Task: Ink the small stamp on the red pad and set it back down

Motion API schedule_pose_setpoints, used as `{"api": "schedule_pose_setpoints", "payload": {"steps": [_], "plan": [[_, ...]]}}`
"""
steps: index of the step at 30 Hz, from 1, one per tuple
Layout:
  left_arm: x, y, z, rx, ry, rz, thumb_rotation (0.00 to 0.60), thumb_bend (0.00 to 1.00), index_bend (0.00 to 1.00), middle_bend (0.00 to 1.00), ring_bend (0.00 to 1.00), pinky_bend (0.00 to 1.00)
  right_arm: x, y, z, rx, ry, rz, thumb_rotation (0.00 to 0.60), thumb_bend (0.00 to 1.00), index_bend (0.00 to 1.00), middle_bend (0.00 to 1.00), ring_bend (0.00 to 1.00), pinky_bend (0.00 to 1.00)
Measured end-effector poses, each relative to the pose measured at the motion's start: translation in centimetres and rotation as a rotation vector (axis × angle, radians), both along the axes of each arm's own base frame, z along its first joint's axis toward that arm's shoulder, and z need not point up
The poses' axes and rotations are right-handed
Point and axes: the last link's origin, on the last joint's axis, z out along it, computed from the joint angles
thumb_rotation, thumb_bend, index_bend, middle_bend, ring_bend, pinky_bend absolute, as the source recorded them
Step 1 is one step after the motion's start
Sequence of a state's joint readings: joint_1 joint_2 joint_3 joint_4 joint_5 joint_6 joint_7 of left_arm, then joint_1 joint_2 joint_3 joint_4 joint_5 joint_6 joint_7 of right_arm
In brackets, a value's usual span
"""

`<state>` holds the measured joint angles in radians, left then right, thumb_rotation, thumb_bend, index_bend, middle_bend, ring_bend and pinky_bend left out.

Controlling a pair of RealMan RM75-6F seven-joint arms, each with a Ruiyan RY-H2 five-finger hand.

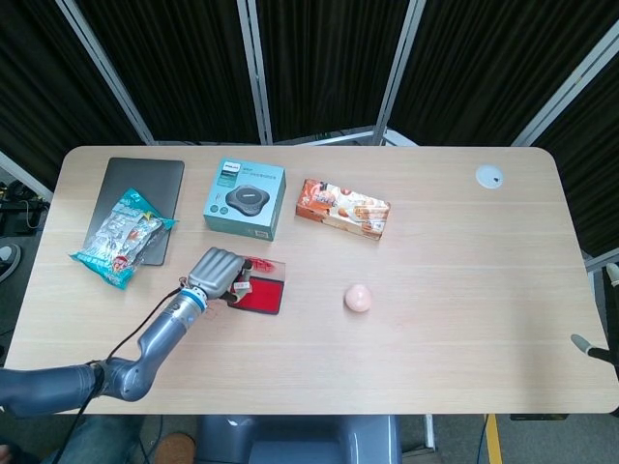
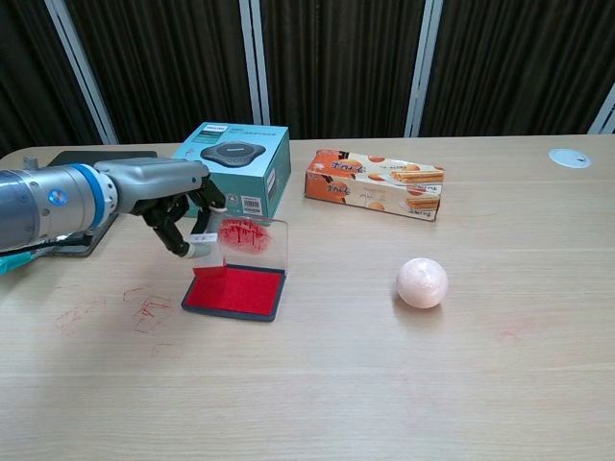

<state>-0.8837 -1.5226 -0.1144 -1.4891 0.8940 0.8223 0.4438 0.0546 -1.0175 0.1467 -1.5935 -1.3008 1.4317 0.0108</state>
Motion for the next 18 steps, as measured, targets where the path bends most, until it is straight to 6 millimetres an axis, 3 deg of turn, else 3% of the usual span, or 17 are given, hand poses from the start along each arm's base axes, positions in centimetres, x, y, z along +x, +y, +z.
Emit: {"api": "schedule_pose_setpoints", "payload": {"steps": [6,18], "plan": [[-2.5,-1.1,1.1,-0.016,0.019,0.018,0.6,0.39,0.6,0.57,0.77,0.93,0.2,0.1,0.0,0.002,0.001,0.007,0.6,0.0,0.0,0.0,0.0,0.0],[-5.4,-3.4,0.6,-0.048,0.038,-0.002,0.6,0.39,0.59,0.57,0.77,0.93,0.3,0.1,-0.1,0.002,-0.003,0.008,0.6,0.0,0.0,0.0,0.0,0.0]]}}
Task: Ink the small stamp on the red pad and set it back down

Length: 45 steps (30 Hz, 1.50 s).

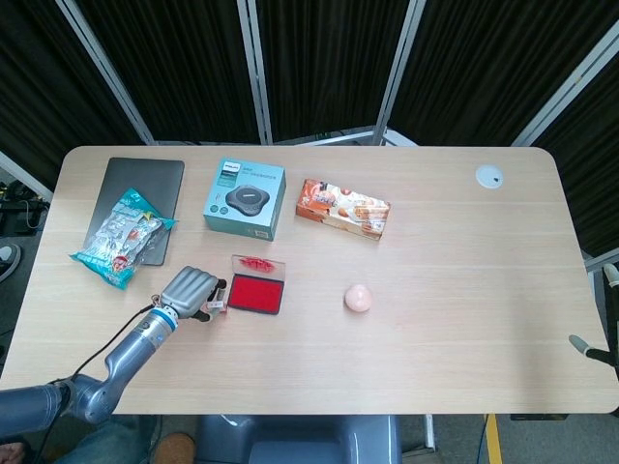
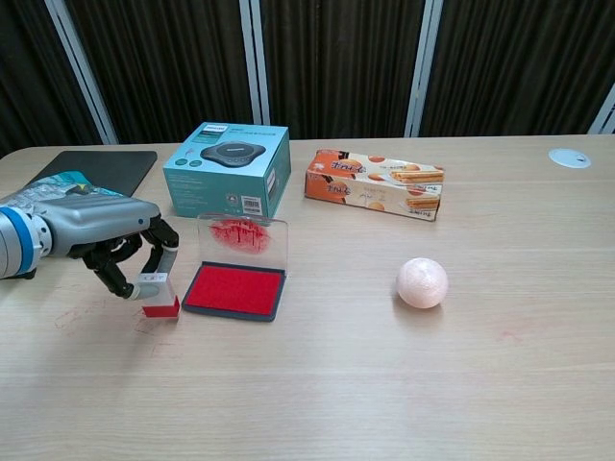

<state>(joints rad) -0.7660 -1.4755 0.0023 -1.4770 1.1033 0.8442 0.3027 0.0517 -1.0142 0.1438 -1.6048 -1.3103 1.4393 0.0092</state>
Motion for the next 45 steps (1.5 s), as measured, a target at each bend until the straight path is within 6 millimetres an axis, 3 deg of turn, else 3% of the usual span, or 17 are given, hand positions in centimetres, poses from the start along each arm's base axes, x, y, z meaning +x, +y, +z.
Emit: {"api": "schedule_pose_setpoints", "payload": {"steps": [10,18,27,33,38,41,43,45], "plan": [[-0.1,-0.6,-1.3,-0.022,0.0,-0.004,0.6,0.38,0.58,0.55,0.77,0.93,-0.2,0.0,0.1,-0.003,-0.002,-0.004,0.6,0.0,0.0,0.0,0.0,0.0],[-0.2,-0.7,-1.4,-0.026,0.018,-0.023,0.6,0.3,0.4,0.43,0.76,0.92,-0.2,0.0,0.1,-0.006,-0.004,-0.004,0.6,0.0,0.0,0.0,0.0,0.0],[-0.1,-0.9,-1.4,-0.026,0.02,-0.028,0.6,0.3,0.38,0.41,0.75,0.92,-0.2,0.0,0.2,-0.007,-0.004,-0.005,0.6,0.0,0.0,0.0,0.0,0.0],[0.1,-0.8,-0.4,0.005,0.005,-0.036,0.6,0.29,0.37,0.39,0.75,0.91,-0.1,0.0,0.2,-0.006,-0.006,-0.001,0.6,0.0,0.0,0.0,0.0,0.0],[0.6,-0.8,2.2,0.073,-0.042,-0.061,0.6,0.29,0.37,0.37,0.74,0.9,0.1,0.1,0.2,-0.004,-0.008,0.006,0.6,0.0,0.0,0.0,0.0,0.0],[0.8,-0.9,4.2,0.128,-0.071,-0.083,0.6,0.19,0.37,0.29,0.65,0.82,0.3,0.2,0.2,-0.005,-0.011,0.013,0.6,0.0,0.0,0.0,0.0,0.0],[0.8,-1.1,5.4,0.167,-0.094,-0.097,0.6,0.06,0.33,0.19,0.48,0.67,0.4,0.3,0.3,-0.006,-0.015,0.018,0.6,0.0,0.0,0.0,0.0,0.0],[0.7,-1.3,6.5,0.2,-0.116,-0.105,0.6,0.01,0.26,0.09,0.28,0.44,0.6,0.4,0.3,-0.006,-0.02,0.022,0.6,0.0,0.0,0.0,0.0,0.0]]}}
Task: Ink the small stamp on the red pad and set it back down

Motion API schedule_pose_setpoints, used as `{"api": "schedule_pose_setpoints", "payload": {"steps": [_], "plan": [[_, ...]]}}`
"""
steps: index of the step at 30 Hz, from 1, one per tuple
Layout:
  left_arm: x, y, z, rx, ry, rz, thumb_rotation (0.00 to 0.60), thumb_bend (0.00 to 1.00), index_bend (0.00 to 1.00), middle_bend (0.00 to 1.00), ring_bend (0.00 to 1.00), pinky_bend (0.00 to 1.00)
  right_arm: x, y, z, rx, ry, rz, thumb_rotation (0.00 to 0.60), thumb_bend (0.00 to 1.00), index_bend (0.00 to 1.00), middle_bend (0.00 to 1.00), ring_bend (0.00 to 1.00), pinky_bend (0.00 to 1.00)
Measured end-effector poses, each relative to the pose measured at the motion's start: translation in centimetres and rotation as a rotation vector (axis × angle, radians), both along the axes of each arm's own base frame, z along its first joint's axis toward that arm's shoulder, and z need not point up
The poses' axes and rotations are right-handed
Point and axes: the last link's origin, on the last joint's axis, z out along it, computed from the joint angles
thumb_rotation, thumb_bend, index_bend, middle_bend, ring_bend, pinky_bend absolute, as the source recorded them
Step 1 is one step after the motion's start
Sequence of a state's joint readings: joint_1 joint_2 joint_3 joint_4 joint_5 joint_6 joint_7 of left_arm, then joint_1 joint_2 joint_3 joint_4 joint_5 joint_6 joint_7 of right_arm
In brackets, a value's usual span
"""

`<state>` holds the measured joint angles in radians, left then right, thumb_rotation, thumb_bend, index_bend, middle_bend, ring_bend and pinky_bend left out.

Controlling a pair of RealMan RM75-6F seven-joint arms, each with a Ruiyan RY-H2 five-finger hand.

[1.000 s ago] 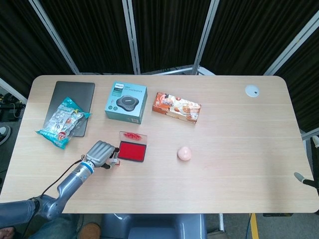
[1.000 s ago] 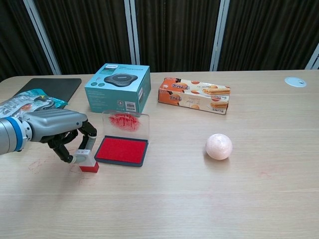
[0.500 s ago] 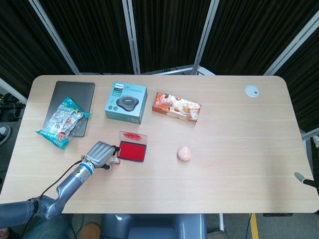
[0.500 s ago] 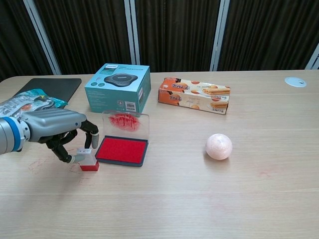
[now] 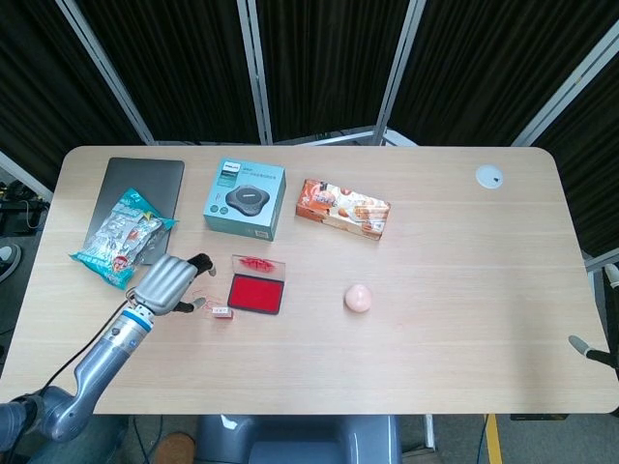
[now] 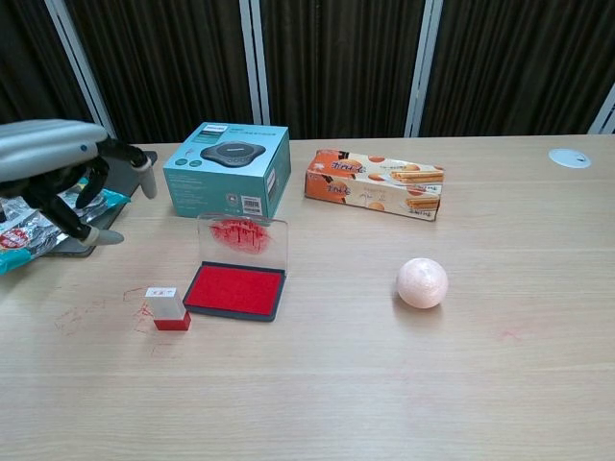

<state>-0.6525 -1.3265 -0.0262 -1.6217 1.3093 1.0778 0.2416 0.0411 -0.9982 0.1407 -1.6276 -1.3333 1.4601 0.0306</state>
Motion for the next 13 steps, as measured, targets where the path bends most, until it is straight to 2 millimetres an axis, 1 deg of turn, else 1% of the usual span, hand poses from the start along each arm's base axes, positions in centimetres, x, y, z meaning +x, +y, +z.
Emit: {"api": "schedule_pose_setpoints", "payload": {"steps": [1,3,4,5,7,10,13], "plan": [[-0.1,-0.2,0.8,0.021,-0.015,-0.003,0.6,0.0,0.21,0.04,0.16,0.29,0.1,0.0,0.0,0.001,-0.003,0.002,0.6,0.0,0.0,0.0,0.0,0.0],[-0.5,-0.7,2.0,0.054,-0.035,-0.001,0.6,0.0,0.11,0.0,0.03,0.09,0.3,0.0,0.0,0.003,-0.01,0.01,0.6,0.0,0.0,0.0,0.0,0.0],[-0.7,-1.1,2.9,0.076,-0.047,0.004,0.6,0.0,0.06,0.0,0.0,0.03,0.4,0.0,0.0,0.004,-0.013,0.014,0.6,0.0,0.0,0.0,0.0,0.0],[-1.0,-1.5,3.5,0.093,-0.055,0.009,0.6,0.0,0.02,0.0,0.0,0.0,0.5,0.0,0.0,0.006,-0.016,0.019,0.6,0.0,0.0,0.0,0.0,0.0],[-1.8,-2.6,5.0,0.132,-0.069,0.033,0.6,0.0,0.0,0.0,0.0,0.0,0.7,0.1,0.0,0.011,-0.022,0.031,0.6,0.0,0.0,0.0,0.0,0.0],[-3.6,-4.6,7.1,0.214,-0.046,0.09,0.6,0.0,0.0,0.0,0.0,0.0,0.9,0.1,0.0,0.015,-0.032,0.047,0.6,0.0,0.0,0.0,0.0,0.0],[-4.9,-6.6,8.5,0.274,-0.016,0.144,0.6,0.0,0.0,0.0,0.0,0.0,1.2,0.1,0.1,0.013,-0.04,0.061,0.6,0.0,0.0,0.0,0.0,0.0]]}}
